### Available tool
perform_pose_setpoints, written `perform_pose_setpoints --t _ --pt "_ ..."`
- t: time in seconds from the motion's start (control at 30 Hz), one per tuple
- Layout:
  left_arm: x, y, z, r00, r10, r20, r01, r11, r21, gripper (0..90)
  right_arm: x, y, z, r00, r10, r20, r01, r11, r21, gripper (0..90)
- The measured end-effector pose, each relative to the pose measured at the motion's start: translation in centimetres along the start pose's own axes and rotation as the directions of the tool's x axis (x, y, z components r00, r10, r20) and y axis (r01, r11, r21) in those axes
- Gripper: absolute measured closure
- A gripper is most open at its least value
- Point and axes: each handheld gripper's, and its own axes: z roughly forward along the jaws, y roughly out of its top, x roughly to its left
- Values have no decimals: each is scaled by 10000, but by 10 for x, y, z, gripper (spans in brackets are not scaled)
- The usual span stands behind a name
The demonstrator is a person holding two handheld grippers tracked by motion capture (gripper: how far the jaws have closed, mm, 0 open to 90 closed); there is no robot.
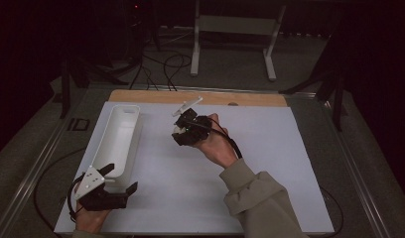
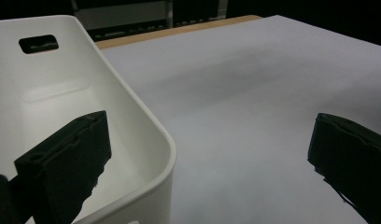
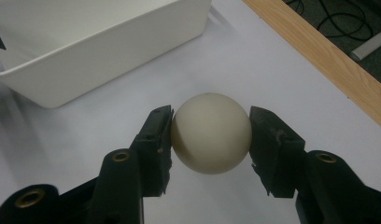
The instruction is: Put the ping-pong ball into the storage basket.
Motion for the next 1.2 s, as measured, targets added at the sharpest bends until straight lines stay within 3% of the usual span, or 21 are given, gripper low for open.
perform_pose_setpoints --t 1.2 --pt "-1 -1 1 10000 -11 26 11 10000 25 0 9 14 14 9999 -82 -88 81 9999 -106 508"
